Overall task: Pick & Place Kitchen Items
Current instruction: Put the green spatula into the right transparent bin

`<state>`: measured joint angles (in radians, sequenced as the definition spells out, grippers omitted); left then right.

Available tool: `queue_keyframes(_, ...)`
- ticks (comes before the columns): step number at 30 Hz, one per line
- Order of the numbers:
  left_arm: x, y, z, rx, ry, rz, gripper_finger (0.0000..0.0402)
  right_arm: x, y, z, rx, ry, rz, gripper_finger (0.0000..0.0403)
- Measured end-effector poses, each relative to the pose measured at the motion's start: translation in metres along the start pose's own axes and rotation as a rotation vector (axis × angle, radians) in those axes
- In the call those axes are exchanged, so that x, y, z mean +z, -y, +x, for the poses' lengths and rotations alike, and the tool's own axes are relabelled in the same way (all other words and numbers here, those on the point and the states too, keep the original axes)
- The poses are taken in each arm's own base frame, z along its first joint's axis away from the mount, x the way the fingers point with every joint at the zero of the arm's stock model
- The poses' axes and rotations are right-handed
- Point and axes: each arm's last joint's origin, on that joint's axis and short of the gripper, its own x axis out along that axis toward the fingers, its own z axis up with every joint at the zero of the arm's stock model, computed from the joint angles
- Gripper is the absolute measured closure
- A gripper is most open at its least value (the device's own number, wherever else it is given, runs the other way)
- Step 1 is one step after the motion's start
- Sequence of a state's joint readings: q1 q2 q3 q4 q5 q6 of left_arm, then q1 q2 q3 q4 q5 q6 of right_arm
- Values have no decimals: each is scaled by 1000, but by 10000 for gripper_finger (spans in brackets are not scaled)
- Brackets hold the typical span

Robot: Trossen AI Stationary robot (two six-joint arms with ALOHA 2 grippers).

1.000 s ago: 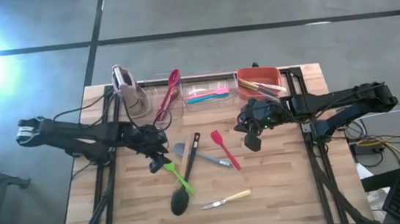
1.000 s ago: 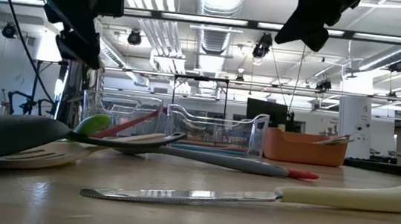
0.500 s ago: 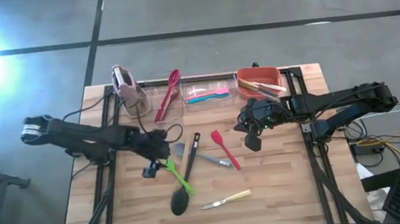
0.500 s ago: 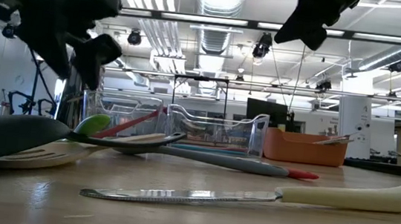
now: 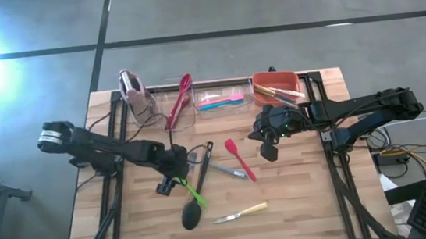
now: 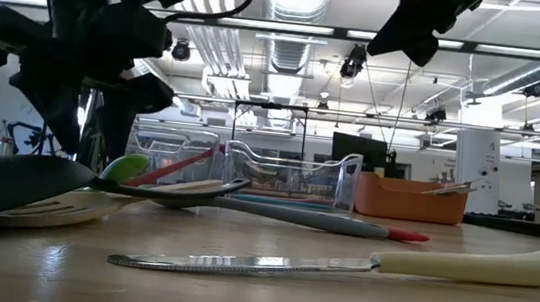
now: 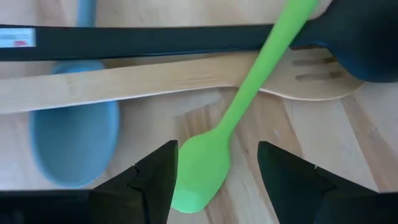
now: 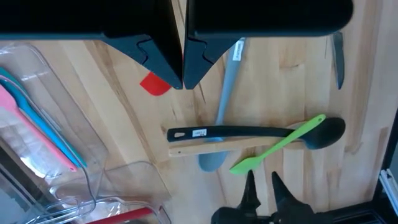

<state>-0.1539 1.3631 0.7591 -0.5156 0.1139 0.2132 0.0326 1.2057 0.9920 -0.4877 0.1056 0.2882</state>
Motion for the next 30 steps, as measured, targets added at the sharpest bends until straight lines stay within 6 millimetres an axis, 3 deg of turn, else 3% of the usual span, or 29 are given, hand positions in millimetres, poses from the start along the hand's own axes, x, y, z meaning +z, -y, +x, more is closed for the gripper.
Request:
queue_keyframes(9,7,8,16,-9,-37,77,181,0,0,0,0,-1,0,394)
queue_keyframes(30,10,4,48,23,-79,156,198,0,0,0,0,0,0,394)
